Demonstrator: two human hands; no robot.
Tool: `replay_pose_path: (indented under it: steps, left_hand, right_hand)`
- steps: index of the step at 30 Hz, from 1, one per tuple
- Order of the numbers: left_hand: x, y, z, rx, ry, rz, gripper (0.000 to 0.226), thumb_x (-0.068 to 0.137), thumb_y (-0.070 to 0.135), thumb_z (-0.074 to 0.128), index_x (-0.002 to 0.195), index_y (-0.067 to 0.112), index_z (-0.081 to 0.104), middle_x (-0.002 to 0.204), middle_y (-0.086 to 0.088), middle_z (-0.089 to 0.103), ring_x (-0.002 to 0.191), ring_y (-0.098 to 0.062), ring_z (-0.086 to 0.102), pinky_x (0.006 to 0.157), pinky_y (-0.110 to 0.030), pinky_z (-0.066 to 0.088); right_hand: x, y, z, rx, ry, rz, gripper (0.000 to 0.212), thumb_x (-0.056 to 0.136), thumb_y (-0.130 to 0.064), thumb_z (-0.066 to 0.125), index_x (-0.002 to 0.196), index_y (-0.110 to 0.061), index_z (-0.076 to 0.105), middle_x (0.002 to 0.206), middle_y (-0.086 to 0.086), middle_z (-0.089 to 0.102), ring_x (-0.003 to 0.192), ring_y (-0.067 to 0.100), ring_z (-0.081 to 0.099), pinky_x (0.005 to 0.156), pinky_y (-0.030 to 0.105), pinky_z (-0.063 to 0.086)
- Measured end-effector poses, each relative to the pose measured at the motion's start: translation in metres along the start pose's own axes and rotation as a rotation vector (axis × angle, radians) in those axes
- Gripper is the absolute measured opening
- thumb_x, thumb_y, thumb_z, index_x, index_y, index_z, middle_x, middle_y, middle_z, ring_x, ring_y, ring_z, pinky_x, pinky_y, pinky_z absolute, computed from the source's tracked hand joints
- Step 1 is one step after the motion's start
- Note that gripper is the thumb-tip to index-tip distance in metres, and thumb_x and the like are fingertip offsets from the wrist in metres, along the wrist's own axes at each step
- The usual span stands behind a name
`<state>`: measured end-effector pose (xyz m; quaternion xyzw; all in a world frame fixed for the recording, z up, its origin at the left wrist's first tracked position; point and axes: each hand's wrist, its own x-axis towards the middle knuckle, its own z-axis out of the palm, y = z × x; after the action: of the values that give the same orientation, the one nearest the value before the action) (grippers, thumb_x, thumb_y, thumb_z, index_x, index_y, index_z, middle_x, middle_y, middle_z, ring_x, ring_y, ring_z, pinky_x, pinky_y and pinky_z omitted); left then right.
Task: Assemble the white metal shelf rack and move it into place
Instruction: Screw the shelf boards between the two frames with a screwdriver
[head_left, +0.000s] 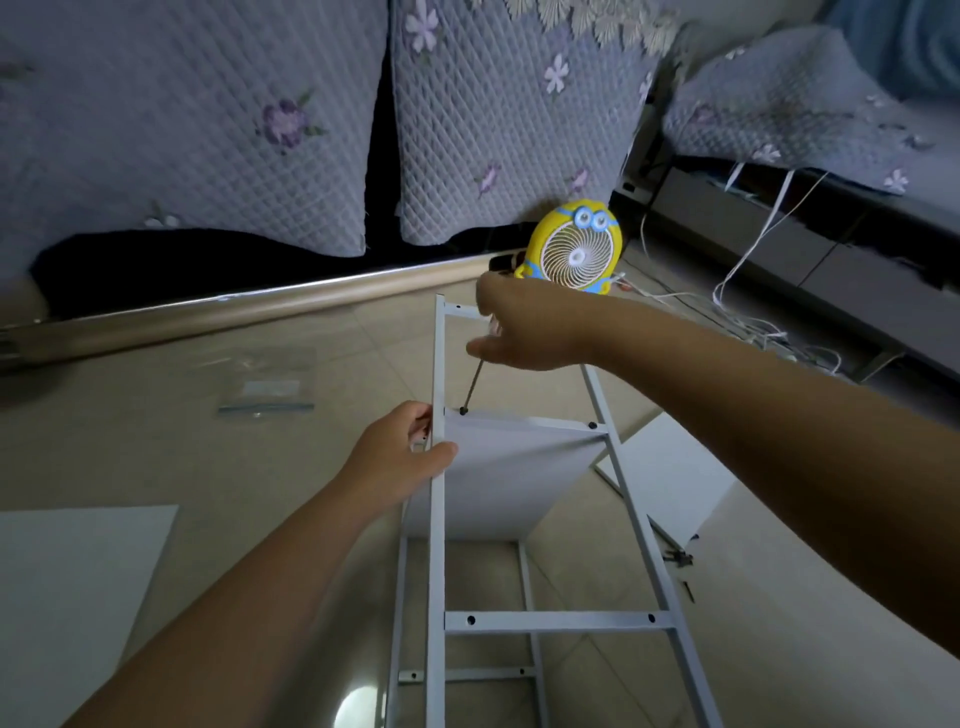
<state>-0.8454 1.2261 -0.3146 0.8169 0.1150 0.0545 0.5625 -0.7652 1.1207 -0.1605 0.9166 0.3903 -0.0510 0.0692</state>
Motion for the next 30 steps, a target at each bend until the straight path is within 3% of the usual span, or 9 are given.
replay_pose_path:
  steps: [3, 6, 10, 13, 15, 19, 23, 27, 30]
  left_hand:
    - [0.001, 0.000, -0.001, -0.001, 0.006, -0.003, 0.042, 0.085, 0.014, 0.063, 0.125, 0.012, 0.051, 0.120, 0.002, 0.056, 0.118, -0.012, 0.050, 0.091, -0.023, 0.040]
    - [0.002, 0.001, -0.001, 0.015, 0.006, -0.005, 0.042, 0.085, 0.015, 0.063, 0.125, 0.013, 0.050, 0.125, 0.000, 0.056, 0.118, -0.013, 0.051, 0.093, -0.024, 0.041]
    - [0.000, 0.003, 0.000, 0.011, 0.011, 0.005, 0.041, 0.086, 0.016, 0.062, 0.125, 0.013, 0.050, 0.119, 0.004, 0.056, 0.116, -0.010, 0.051, 0.089, -0.022, 0.040]
    - [-0.001, 0.003, 0.000, 0.019, 0.016, 0.001, 0.042, 0.086, 0.015, 0.062, 0.126, 0.012, 0.049, 0.112, 0.008, 0.052, 0.109, -0.006, 0.049, 0.087, -0.021, 0.038]
    - [-0.001, 0.002, 0.001, 0.011, 0.017, -0.003, 0.041, 0.085, 0.014, 0.062, 0.124, 0.013, 0.050, 0.112, 0.007, 0.054, 0.107, -0.005, 0.049, 0.086, -0.021, 0.039]
    - [-0.001, 0.002, 0.001, 0.033, 0.013, 0.002, 0.040, 0.085, 0.016, 0.062, 0.123, 0.014, 0.050, 0.111, 0.008, 0.054, 0.104, -0.004, 0.050, 0.084, -0.021, 0.039]
    - [0.001, 0.003, 0.001, 0.045, 0.005, 0.004, 0.042, 0.086, 0.016, 0.061, 0.125, 0.014, 0.049, 0.115, 0.006, 0.055, 0.106, -0.004, 0.049, 0.084, -0.021, 0.039]
    - [0.000, 0.003, 0.001, 0.037, 0.016, -0.003, 0.041, 0.086, 0.015, 0.061, 0.125, 0.013, 0.050, 0.117, 0.006, 0.054, 0.107, -0.003, 0.047, 0.084, -0.021, 0.039]
    - [-0.002, 0.003, 0.002, 0.048, 0.026, -0.002, 0.041, 0.087, 0.016, 0.060, 0.127, 0.013, 0.048, 0.113, 0.008, 0.052, 0.105, -0.004, 0.047, 0.084, -0.021, 0.039]
  right_hand:
    - [-0.003, 0.009, -0.008, 0.133, -0.129, -0.068, 0.014, 0.093, -0.014, 0.044, 0.101, -0.010, 0.055, 0.098, 0.011, 0.066, 0.068, 0.021, 0.057, 0.055, 0.022, 0.044]
    - [-0.004, 0.010, -0.007, 0.088, -0.068, -0.083, 0.017, 0.094, -0.020, 0.046, 0.086, -0.010, 0.057, 0.071, 0.012, 0.066, 0.047, 0.017, 0.053, 0.062, 0.027, 0.049]
    - [0.004, 0.001, 0.004, 0.001, 0.117, 0.000, 0.045, 0.094, -0.037, 0.048, 0.056, -0.013, 0.038, 0.063, 0.003, 0.046, 0.068, 0.017, 0.045, 0.072, 0.028, 0.042]
    - [0.015, -0.003, 0.011, 0.070, 0.173, 0.155, 0.049, 0.094, -0.037, 0.046, 0.054, -0.012, 0.035, 0.057, 0.001, 0.039, 0.065, 0.017, 0.044, 0.079, 0.029, 0.046]
    - [0.017, -0.005, 0.011, 0.063, 0.133, 0.159, 0.046, 0.095, -0.037, 0.044, 0.062, -0.005, 0.037, 0.061, 0.003, 0.040, 0.069, 0.017, 0.043, 0.071, 0.027, 0.040]
    - [0.002, -0.005, -0.002, 0.277, -0.097, -0.014, 0.009, 0.093, -0.016, 0.047, 0.100, -0.011, 0.044, 0.070, 0.005, 0.053, 0.050, 0.015, 0.051, 0.040, 0.020, 0.042]
    - [-0.006, 0.003, -0.006, 0.287, -0.117, -0.062, 0.018, 0.094, -0.013, 0.046, 0.077, -0.009, 0.049, 0.059, 0.003, 0.061, 0.038, 0.012, 0.054, 0.041, 0.010, 0.042]
    - [0.004, 0.000, 0.003, 0.156, 0.037, 0.083, 0.043, 0.095, -0.033, 0.045, 0.057, -0.013, 0.043, 0.024, -0.006, 0.043, 0.022, 0.003, 0.043, 0.054, 0.021, 0.048]
    - [0.006, -0.013, 0.007, 0.093, 0.160, 0.186, 0.045, 0.094, -0.036, 0.044, 0.059, -0.007, 0.041, 0.048, -0.003, 0.048, 0.056, 0.009, 0.052, 0.059, 0.025, 0.040]
